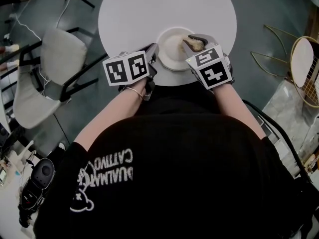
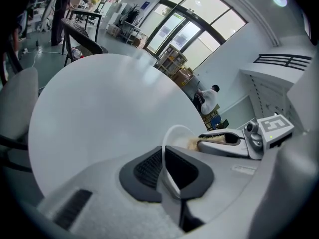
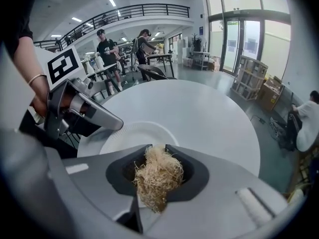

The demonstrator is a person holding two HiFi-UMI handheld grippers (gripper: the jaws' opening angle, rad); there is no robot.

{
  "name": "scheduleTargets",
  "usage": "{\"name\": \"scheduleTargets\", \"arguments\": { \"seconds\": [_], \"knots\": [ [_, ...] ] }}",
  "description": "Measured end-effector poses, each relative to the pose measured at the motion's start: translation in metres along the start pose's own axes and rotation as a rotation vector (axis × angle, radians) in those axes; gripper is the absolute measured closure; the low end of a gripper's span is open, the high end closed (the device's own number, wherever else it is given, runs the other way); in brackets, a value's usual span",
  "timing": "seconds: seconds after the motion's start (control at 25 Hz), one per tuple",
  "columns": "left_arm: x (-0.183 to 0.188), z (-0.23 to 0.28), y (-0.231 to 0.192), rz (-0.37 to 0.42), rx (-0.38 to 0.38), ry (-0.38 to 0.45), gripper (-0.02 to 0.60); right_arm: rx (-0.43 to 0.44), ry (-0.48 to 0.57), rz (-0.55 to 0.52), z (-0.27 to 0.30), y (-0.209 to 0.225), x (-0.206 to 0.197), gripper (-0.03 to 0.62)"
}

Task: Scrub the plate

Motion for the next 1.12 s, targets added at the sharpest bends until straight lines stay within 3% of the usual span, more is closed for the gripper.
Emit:
{"name": "scheduleTargets", "arguments": {
  "seconds": [0.4,0.64,0.76,0.84,1.0,1.12],
  "knots": [
    [-0.001,0.000,0.000,-0.013,-0.003,-0.005,0.561,-0.072,-0.051,-0.052,-0.016,0.020,-0.014,0.507],
    [0.000,-0.002,0.000,-0.026,-0.012,-0.002,0.563,-0.104,-0.036,-0.021,-0.025,0.028,-0.015,0.507],
    [0.000,-0.004,0.000,-0.074,-0.030,0.016,0.563,-0.130,0.004,0.017,-0.035,0.034,-0.010,0.502],
    [0.000,-0.005,0.002,-0.130,-0.050,0.042,0.563,-0.090,0.048,0.055,-0.040,0.031,-0.001,0.503],
    [0.000,-0.004,0.005,-0.139,-0.065,0.064,0.565,0.136,0.148,0.178,-0.036,-0.004,0.028,0.507],
    [-0.003,-0.002,0.005,-0.135,-0.063,0.068,0.565,0.169,0.108,0.079,-0.020,-0.032,0.032,0.507]
  ]
}}
Point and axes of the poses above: the fingertips, and each gripper's own axes: z forward along the fingers, y to its right, x out of its top, the point moved 2 cm from there along -z, backward along the fingers, and after that the axes turned 3 degrees about z, right-handed, at the moved point
